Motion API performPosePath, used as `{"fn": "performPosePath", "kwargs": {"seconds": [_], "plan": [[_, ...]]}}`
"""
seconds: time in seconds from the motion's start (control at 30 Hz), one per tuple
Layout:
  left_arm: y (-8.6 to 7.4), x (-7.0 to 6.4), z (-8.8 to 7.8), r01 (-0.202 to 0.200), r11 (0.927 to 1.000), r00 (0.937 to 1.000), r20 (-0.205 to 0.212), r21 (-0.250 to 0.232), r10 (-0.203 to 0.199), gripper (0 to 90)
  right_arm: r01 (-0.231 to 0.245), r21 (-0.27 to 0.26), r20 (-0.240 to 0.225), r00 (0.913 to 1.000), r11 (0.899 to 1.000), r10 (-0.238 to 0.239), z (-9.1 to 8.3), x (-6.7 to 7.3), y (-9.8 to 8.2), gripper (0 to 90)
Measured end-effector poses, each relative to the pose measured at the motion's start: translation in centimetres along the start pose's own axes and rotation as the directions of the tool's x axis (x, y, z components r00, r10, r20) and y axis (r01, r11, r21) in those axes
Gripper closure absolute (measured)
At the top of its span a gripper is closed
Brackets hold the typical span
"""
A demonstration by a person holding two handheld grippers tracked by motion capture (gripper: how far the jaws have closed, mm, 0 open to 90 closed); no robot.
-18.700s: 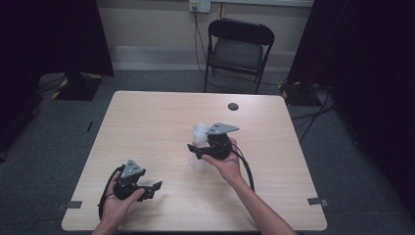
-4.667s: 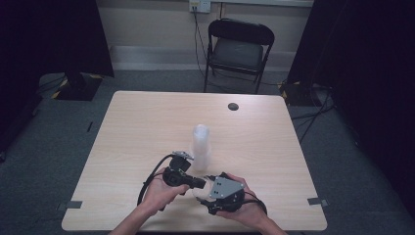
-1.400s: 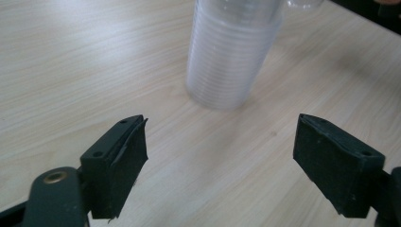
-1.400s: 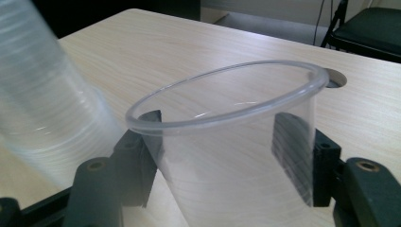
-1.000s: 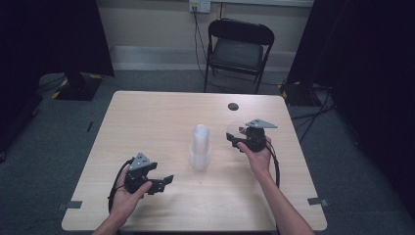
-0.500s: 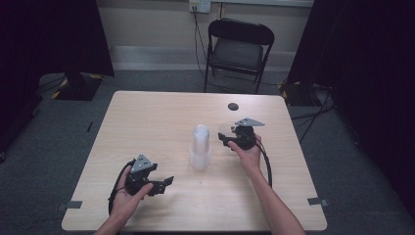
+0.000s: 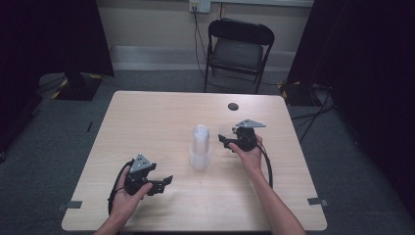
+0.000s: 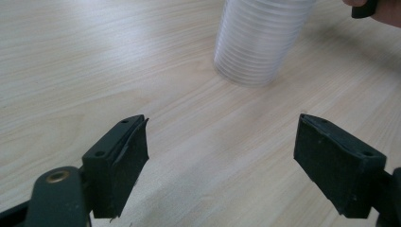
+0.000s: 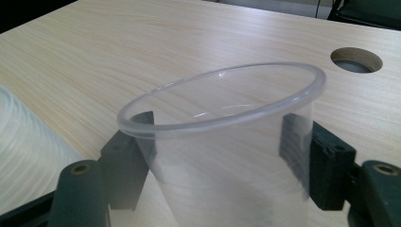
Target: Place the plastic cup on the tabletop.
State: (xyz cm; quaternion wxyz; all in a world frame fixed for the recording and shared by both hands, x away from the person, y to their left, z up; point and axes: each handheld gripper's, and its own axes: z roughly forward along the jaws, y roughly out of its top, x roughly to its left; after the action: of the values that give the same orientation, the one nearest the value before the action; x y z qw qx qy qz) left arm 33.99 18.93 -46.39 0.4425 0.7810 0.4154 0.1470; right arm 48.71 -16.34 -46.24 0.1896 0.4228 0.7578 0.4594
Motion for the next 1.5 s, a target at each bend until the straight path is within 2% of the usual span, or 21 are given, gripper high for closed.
{"fn": "performPosePath", "kwargs": {"seconds": [0.27,0.57,0.83,1.23,1.4,1.5], "plan": [[0.0,-0.1,0.0,-0.002,1.0,1.0,-0.001,0.002,0.002,18.2,-0.015,-0.002,-0.001,0.9999,1.0,0.015,-0.2,-0.3,-0.7,25.4],[0.0,-0.1,0.0,-0.001,1.0,1.0,-0.001,0.001,0.001,18.2,-0.008,-0.001,0.002,1.0,1.0,0.008,-1.0,-0.6,-1.1,23.8],[0.0,0.0,0.0,0.0,1.0,1.0,-0.008,0.0,0.0,18.2,-0.018,0.006,0.02,0.9996,1.0,0.018,-1.4,-0.8,-1.7,16.7],[-0.1,0.4,-0.1,0.004,1.0,0.9999,-0.014,0.0,-0.004,18.2,-0.015,0.021,0.009,0.9998,1.0,0.015,-2.0,-0.8,-2.3,14.8],[-0.2,0.7,-0.3,0.02,0.9998,0.9994,-0.028,-0.001,-0.02,18.3,-0.012,0.026,0.003,0.9999,1.0,0.012,-2.5,-0.7,-2.4,14.9],[-0.2,0.9,-0.4,0.015,0.9998,0.9994,-0.032,-0.01,-0.015,18.4,-0.028,0.023,0.001,0.9996,0.999,0.028,-2.9,-0.8,-2.4,14.8]]}}
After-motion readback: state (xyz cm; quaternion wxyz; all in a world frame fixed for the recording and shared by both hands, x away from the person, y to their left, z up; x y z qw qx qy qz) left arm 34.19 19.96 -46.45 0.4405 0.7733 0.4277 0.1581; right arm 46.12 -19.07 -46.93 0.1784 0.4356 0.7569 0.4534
